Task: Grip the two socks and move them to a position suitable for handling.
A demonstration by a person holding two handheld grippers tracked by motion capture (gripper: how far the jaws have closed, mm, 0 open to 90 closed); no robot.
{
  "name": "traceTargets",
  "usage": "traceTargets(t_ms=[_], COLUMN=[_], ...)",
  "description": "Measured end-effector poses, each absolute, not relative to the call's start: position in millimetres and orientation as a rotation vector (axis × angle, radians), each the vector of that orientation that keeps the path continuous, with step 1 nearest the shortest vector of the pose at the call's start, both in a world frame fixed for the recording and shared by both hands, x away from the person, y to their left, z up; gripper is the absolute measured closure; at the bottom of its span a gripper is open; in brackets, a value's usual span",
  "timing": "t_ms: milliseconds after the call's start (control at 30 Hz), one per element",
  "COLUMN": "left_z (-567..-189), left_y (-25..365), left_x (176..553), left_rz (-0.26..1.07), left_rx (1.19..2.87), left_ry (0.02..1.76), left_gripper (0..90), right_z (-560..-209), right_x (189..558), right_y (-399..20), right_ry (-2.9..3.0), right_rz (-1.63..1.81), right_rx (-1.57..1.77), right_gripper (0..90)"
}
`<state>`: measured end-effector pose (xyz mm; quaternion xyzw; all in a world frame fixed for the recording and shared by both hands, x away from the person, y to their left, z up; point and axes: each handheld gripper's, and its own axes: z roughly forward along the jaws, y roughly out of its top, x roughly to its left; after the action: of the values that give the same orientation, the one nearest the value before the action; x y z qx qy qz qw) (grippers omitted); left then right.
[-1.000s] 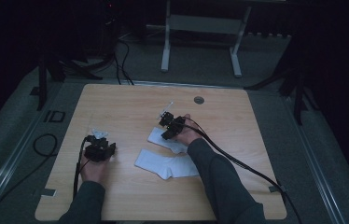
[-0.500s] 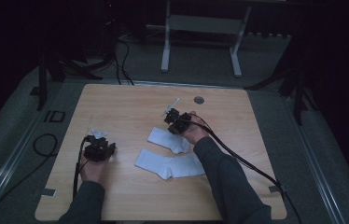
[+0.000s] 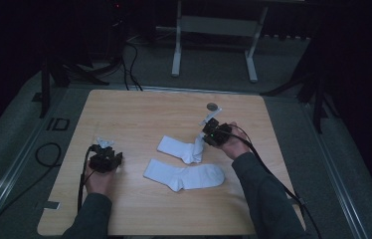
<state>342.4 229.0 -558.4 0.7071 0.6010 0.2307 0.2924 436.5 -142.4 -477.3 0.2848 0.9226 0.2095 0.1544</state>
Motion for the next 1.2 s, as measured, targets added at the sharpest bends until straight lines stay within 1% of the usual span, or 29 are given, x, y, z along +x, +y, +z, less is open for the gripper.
traceTargets(t_ms=[133,267,333,400,500,667,767,967,1100,1200], left_z=[-558.5,-558.8,-558.8,-558.7,-558.7,-558.7,-558.6,-558.5,-558.6,-558.7], left_y=[229.3,230.0,229.5,229.0,228.7,229.1,229.5,229.0,228.8,228.8], left_x=[342.6,342.9,342.8,342.7,342.6,342.8,342.9,342.8,342.7,342.6], left_rz=[0.617,0.613,0.620,0.623,0.623,0.620,0.617,0.616,0.618,0.618], left_rx=[1.883,1.876,1.881,1.884,1.884,1.886,1.886,1.889,1.886,1.886], left_ry=[1.601,1.603,1.602,1.603,1.602,1.600,1.599,1.599,1.599,1.598], left_gripper=[65.3,65.3,65.2,65.0,64.9,64.9,64.9,64.5,64.5,64.3], right_z=[-479.9,-483.8,-484.5,-486.2,-493.3,-517.5,-531.4,-532.1,-531.5,-531.2], right_x=[434.0,429.4,428.4,429.4,434.0,444.8,446.8,441.9,439.6,439.7], right_y=[-156.3,-175.7,-182.0,-185.5,-184.6,-173.0,-168.9,-179.9,-200.6,-209.9], right_ry=[2.638,2.635,2.632,2.629,2.625,2.654,2.668,2.662,2.649,2.649], right_rz=[0.594,0.579,0.578,0.589,0.598,0.624,0.536,0.513,0.473,0.466], right_rx=[0.836,0.870,0.887,0.902,0.922,0.963,0.965,0.969,0.987,1.003], right_gripper=[84.0,86.7,86.1,83.2,82.8,87.9,89.4,89.5,89.2,85.9])
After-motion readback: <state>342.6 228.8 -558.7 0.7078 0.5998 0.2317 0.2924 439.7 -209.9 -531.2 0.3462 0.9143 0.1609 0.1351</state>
